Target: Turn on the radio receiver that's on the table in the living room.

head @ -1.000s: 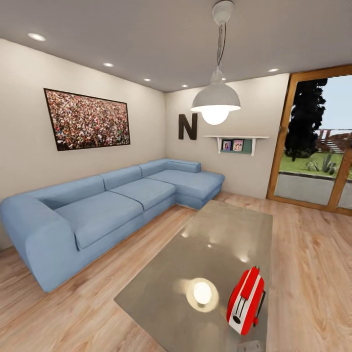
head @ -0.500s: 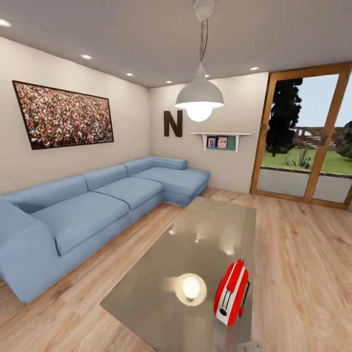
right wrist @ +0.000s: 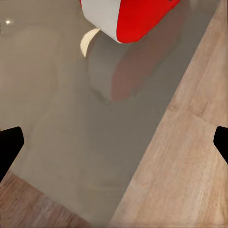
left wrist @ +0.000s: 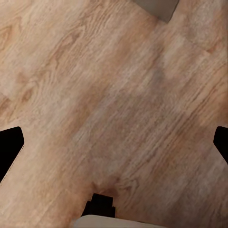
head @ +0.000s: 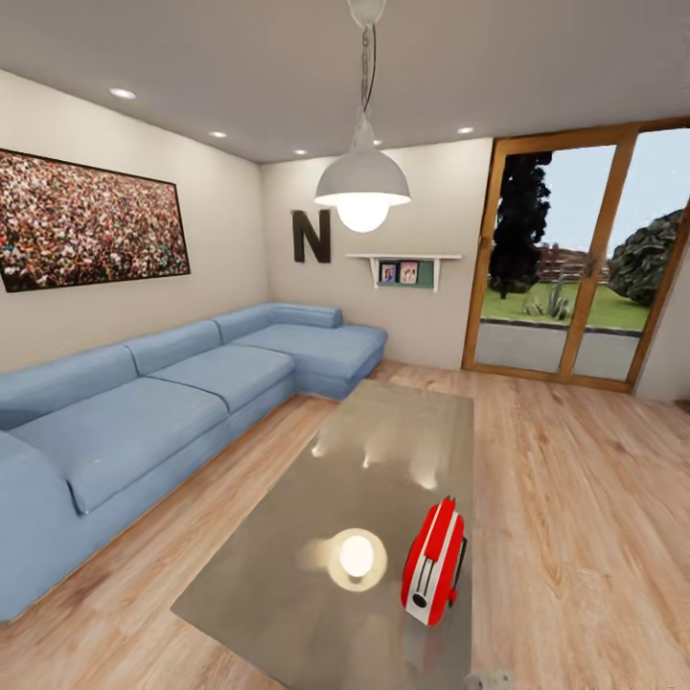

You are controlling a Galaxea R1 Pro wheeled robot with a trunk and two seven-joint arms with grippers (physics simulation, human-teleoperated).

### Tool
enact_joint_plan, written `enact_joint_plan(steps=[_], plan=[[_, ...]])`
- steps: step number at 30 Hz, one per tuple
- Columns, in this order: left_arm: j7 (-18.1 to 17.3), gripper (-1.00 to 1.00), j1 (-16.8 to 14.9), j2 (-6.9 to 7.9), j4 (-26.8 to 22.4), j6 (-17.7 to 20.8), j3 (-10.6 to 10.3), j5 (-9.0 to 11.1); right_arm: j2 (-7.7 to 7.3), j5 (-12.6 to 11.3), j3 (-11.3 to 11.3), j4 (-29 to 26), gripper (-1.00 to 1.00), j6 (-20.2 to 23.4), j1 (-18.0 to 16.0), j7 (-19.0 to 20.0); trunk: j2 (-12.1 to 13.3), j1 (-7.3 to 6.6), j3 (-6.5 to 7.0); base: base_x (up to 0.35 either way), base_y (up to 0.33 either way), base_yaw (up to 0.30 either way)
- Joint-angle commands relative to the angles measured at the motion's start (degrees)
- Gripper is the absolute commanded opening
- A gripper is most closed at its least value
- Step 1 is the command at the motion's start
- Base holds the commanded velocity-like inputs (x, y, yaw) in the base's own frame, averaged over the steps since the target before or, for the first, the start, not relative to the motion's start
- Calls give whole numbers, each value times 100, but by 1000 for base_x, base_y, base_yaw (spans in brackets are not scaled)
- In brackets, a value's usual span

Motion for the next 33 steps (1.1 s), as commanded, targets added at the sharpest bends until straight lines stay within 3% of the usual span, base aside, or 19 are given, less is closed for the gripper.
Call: enact_joint_plan(steps=[1, 7, 19, 33], plan=[[-1, 100, 0, 0, 0, 0, 0, 0, 2, 0, -1, 0, 100, 0, 0, 0, 0, 0, -4, 86, 268, -228], [-3, 100, 0, 0, 0, 0, 0, 0, 0, 1, -1, 0, 100, 0, 0, 0, 0, 0, -20, 101, 292, -206], [-3, 100, 0, -8, 0, 9, 0, 0, 1, -5, -6, 0, 100, 0, 0, 0, 0, 0, -21, 104, 290, -13], [-3, 100, 0, -9, 0, 9, 0, 0, 0, -8, -7, 0, 100, 0, 0, 0, 0, 0, 0, 22, 64, -242]])
